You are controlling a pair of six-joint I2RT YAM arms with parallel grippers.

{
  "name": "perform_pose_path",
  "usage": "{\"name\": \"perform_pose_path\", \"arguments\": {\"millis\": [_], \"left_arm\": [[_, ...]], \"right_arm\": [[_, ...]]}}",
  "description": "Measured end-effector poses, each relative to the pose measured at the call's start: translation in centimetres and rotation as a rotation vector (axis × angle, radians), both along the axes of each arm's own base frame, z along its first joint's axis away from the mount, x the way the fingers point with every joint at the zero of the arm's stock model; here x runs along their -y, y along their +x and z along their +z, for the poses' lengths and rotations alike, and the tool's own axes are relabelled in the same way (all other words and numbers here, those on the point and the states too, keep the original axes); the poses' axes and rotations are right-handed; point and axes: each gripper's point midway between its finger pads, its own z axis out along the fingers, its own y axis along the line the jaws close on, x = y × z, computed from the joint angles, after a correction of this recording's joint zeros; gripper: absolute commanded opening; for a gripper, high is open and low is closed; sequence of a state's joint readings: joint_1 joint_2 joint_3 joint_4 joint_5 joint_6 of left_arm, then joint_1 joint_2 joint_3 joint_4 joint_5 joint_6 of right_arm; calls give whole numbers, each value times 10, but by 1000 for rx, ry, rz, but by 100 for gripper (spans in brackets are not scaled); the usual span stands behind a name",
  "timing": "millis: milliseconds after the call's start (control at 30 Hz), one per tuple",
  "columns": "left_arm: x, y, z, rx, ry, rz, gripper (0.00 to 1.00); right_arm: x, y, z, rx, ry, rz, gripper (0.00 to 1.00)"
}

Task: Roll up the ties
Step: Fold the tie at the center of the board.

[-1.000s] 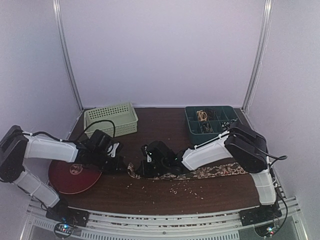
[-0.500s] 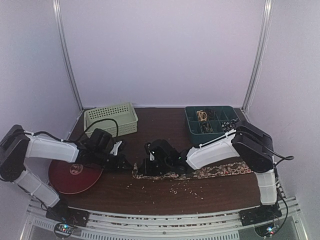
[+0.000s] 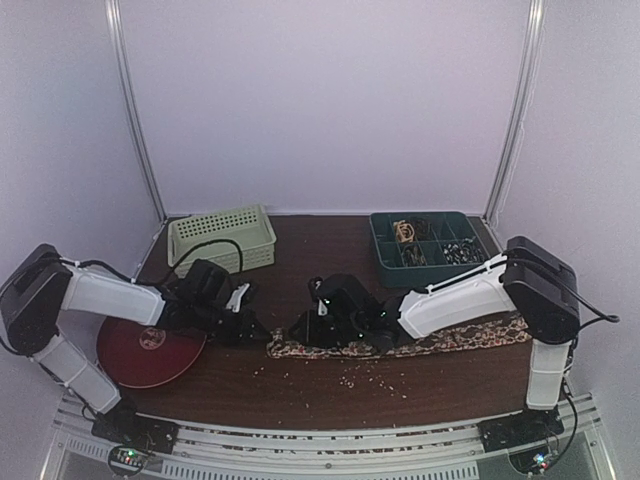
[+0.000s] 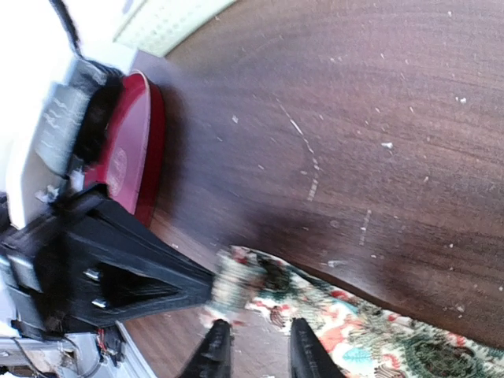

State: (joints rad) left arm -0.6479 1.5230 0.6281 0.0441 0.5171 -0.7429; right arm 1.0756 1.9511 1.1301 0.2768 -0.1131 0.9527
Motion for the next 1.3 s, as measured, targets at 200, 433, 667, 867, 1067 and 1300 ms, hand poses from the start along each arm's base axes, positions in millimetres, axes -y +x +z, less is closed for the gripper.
{"name": "perform_pose_path", "arguments": {"millis": [200,433,667,867,1067,1300], "left_arm": [[4,-4,-13,-25,17,-13,0],[5,-6,-17,-32,25,-15,0],[4,-5,-18,-28,32,-8,0],[3,-5,-19,-28,42,-5,0],[1,-6,-21,-33,59,2,0],[7,-5,-12,-18,34,-13,0]], "right_arm": [[-5,0,14,6,51,-6,36],[-9,0,5,-4,39,-4,33],[-9,-1,-16,-33,-19,-3,24],[-8,-2,-30,-52,-51,0,18],[-7,-6,-34,-61,-64,3,18],[-6,-12,-38,-79,-70,2,17]]}}
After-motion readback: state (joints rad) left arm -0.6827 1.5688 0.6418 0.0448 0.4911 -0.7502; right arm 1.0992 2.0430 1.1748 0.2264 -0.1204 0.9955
